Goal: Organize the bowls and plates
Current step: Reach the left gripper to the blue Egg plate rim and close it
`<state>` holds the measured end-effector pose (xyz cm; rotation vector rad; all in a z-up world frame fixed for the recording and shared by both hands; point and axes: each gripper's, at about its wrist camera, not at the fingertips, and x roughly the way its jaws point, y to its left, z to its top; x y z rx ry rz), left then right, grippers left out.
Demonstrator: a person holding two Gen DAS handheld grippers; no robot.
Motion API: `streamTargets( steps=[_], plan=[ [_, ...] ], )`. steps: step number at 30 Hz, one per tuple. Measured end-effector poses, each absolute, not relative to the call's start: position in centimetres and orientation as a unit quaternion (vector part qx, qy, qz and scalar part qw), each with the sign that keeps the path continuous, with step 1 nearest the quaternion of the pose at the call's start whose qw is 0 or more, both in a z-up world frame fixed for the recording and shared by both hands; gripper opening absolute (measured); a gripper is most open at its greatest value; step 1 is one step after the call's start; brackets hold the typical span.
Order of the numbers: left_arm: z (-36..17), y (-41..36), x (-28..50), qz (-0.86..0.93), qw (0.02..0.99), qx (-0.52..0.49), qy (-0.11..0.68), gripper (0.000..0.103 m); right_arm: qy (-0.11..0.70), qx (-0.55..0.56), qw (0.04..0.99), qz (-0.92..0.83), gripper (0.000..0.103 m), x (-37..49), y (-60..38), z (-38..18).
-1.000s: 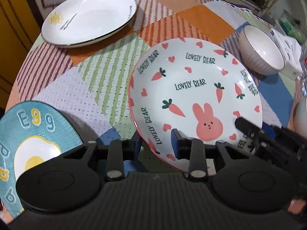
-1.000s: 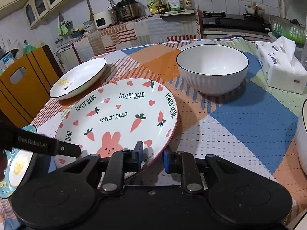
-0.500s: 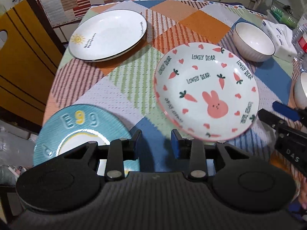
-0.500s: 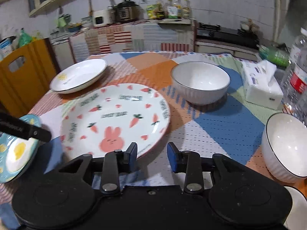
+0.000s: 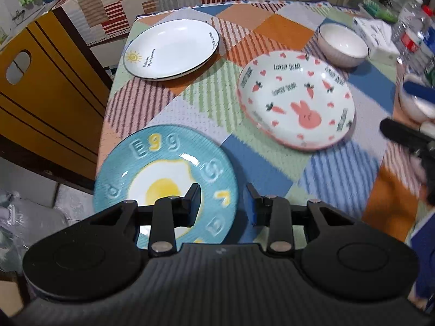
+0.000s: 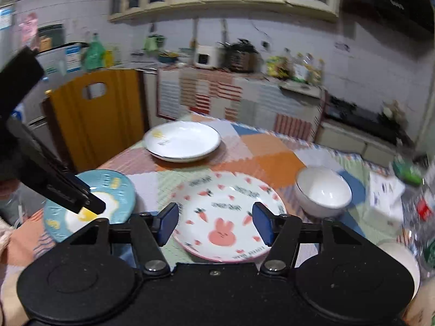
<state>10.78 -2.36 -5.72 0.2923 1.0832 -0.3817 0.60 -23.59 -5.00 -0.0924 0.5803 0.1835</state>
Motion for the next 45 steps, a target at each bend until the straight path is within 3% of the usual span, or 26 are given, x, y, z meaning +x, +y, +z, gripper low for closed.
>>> streamTargets(
  steps=[3,4,6,12,22,30,37,39,45],
  plan=[
    [-5.7,-0.9,10.0,-0.188,0.819,0.164,0.516,0.036,0.269,-0.067,0.954,0.115,0.073,-0.3,-22.3,-3.7],
    [-5.7,-0.2,9.8,-0.191,0.816,0.167,0.519,0.041,0.264,-0.074,0.954,0.124,0.074,-0.5,-21.8,-3.3],
    [-5.8,1.1,9.4,-0.192,0.814,0.169,0.522,0.043,0.258,-0.084,0.951,0.147,0.085,-0.7,-20.8,-2.7],
    [-6.5,5.6,8.8,-0.184,0.823,0.159,0.513,0.049,0.248,-0.092,0.943,0.204,0.094,-0.5,-17.9,-2.2],
    [-9.2,9.5,10.1,-0.187,0.829,0.152,0.504,0.056,0.308,-0.049,0.914,0.260,0.093,3.3,-14.0,-6.6],
    [-12.2,11.7,12.6,-0.164,0.816,0.127,0.539,0.055,0.421,0.061,0.869,0.252,0.088,7.6,-13.5,-10.7],
    [-14.0,12.8,13.8,-0.168,0.807,0.111,0.555,0.055,0.458,0.092,0.852,0.237,0.083,9.3,-13.0,-13.9],
    [-14.3,13.1,14.1,-0.172,0.806,0.099,0.558,0.055,0.462,0.108,0.849,0.235,0.076,9.4,-12.9,-14.7],
    [-14.9,13.5,14.7,-0.183,0.808,0.064,0.557,0.035,0.452,0.128,0.853,0.228,0.058,9.1,-12.3,-16.0]
  ],
)
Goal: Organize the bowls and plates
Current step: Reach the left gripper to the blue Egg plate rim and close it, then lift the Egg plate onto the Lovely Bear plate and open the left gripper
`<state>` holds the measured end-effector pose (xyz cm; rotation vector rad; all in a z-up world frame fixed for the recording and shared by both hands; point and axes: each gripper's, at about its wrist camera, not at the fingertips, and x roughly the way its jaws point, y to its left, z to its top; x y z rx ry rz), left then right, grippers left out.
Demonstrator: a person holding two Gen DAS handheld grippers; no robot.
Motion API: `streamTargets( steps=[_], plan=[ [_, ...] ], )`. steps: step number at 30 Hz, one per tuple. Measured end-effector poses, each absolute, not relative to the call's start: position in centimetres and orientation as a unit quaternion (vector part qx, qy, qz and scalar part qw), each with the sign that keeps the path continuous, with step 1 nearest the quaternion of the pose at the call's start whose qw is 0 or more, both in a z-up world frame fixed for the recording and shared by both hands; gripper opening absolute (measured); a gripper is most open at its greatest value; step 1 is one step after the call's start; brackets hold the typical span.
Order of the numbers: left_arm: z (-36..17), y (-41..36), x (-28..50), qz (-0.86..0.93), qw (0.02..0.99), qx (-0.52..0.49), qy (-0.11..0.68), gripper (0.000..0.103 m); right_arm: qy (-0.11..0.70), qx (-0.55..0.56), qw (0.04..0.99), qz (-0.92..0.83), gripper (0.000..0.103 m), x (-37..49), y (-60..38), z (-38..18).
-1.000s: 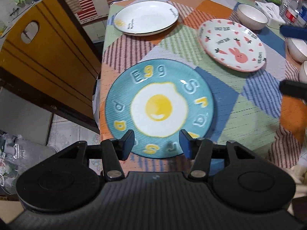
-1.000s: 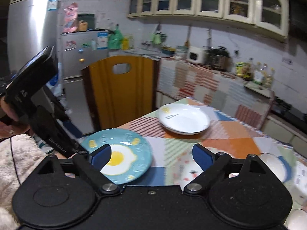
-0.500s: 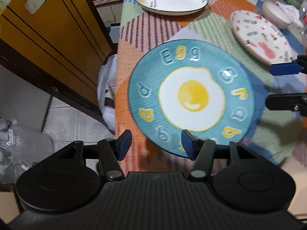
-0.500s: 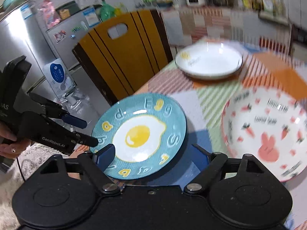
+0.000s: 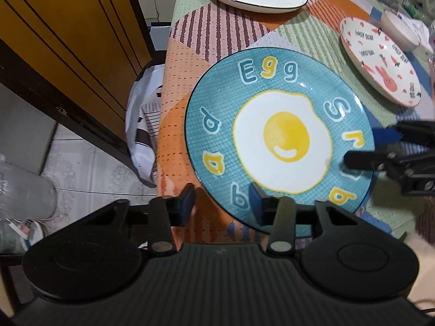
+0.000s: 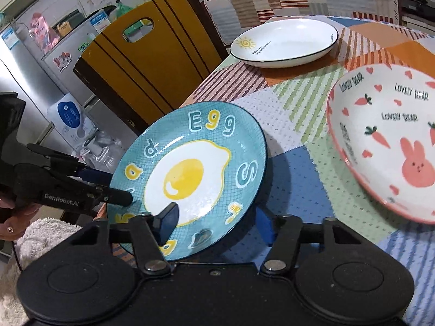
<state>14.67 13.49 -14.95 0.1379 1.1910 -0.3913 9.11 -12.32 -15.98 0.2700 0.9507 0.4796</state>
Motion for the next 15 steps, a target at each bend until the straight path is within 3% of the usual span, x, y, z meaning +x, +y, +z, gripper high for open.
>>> streamTargets(
  steps=[8,15],
  plan=[
    [-15.34,13.88,15.04,-0.177,0.814,0.032,0.553,0.030,0.445,0.112,0.864,0.206,0.027,8.98,-12.25,-16.72],
    [-14.94,13.85,14.70,-0.152,0.818,0.009,0.554,0.029,0.437,0.104,0.868,0.210,0.025,8.98,-12.30,-16.77]
  ],
)
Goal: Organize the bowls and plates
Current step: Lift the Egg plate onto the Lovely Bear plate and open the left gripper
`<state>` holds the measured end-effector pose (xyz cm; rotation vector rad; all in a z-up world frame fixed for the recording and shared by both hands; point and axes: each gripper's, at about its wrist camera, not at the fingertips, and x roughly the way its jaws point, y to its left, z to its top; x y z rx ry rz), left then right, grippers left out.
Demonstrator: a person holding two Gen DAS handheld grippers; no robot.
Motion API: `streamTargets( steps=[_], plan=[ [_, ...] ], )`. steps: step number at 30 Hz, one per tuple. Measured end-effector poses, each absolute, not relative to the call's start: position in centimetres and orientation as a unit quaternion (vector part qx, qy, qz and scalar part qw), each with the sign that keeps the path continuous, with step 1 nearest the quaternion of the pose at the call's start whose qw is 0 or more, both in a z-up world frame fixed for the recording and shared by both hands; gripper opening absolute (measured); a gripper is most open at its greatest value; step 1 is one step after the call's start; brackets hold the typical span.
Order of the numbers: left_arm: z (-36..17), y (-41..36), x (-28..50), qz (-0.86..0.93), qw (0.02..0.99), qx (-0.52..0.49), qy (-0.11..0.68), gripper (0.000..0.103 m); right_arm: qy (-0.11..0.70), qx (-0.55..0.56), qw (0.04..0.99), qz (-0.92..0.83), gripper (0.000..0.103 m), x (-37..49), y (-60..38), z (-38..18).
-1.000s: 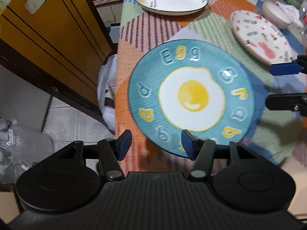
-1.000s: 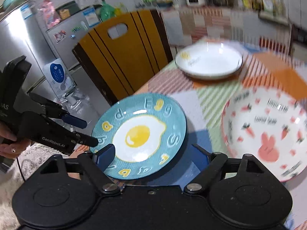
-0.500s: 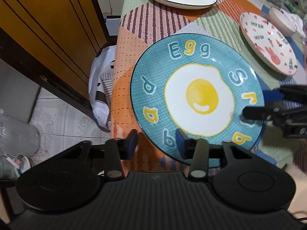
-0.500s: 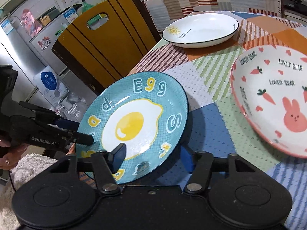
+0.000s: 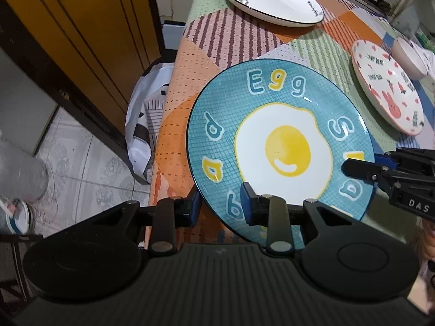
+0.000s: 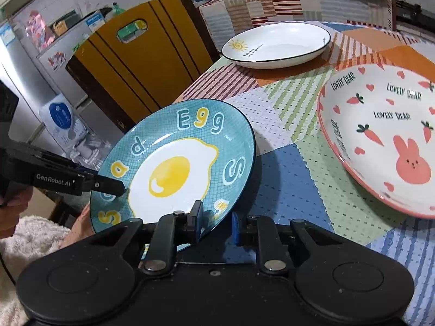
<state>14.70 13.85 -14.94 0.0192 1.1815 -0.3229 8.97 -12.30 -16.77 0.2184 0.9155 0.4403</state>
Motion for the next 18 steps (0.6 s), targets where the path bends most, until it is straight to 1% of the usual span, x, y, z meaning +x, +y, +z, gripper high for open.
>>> streamTargets(
  steps=[6,14,18],
  plan=[
    [-12.6,12.9,13.3,-0.164,0.831,0.009,0.531,0.029,0.414,0.071,0.878,0.229,0.025,8.7,-13.3,-14.5],
    [-8.4,10.2,13.0,-0.185,0.847,0.015,0.498,0.029,0.386,0.083,0.890,0.228,0.025,8.4,-16.2,-11.1],
    [-7.2,8.1,13.6,-0.200,0.849,0.021,0.488,0.029,0.373,0.068,0.899,0.219,0.025,8.3,-17.9,-9.4]
  ],
)
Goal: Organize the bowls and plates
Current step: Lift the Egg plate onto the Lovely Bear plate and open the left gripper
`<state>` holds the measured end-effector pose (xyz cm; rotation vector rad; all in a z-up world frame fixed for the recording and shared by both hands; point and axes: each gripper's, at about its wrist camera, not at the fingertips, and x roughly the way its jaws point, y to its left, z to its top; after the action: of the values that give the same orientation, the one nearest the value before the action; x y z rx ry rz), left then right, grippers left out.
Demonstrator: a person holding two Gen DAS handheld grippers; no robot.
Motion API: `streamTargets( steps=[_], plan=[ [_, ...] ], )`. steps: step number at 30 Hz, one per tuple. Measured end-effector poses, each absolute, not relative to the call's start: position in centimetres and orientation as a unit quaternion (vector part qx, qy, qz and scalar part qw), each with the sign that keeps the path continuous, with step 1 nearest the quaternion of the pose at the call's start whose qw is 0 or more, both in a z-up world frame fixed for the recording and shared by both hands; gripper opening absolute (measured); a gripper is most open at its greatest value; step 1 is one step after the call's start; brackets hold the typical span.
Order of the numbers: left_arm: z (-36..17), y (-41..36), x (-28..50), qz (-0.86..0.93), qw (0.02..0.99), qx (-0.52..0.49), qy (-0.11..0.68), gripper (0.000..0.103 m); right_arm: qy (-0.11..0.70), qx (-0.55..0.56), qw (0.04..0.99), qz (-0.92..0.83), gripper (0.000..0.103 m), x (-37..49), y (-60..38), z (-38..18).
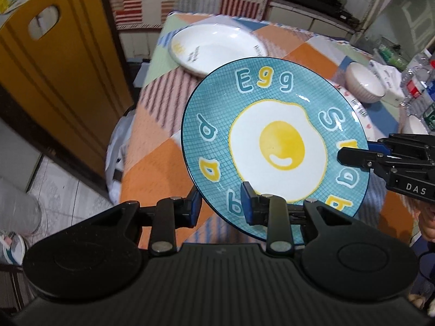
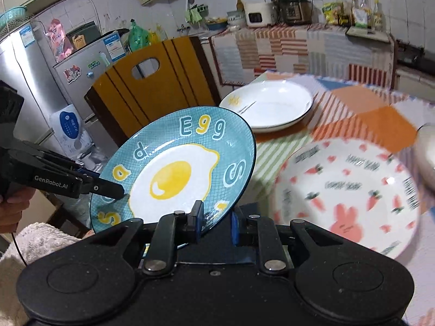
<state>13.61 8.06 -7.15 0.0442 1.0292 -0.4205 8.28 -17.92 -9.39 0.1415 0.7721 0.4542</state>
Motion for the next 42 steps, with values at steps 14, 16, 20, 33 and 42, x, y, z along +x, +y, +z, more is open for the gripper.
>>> streamTargets(
  steps=[14,16,20,33,42],
  plan=[
    [-8.1,-1.8,18.0,-0.251,0.825,0.027,0.506,0.029,0.377,0.063,0.911,0.156,0.025,9.0,-26.4,-8.4],
    [-8.7,-3.1,18.7,-0.253,0.820,0.031,0.512,0.029,0.383,0.065,0.910,0.147,0.025,9.4,-27.2,-8.9],
    [-10.0,-5.3,19.7,-0.256,0.811,0.042,0.525,0.029,0.394,0.080,0.906,0.130,0.025,9.8,-29.0,-10.3],
    [-12.1,-9.2,22.0,-0.261,0.782,0.059,0.562,0.029,0.426,0.107,0.893,0.092,0.025,10.9,-32.0,-13.1],
    [-12.3,-10.1,22.2,-0.249,0.769,0.069,0.584,0.031,0.453,0.088,0.884,0.075,0.025,11.9,-31.8,-12.8]
  ],
)
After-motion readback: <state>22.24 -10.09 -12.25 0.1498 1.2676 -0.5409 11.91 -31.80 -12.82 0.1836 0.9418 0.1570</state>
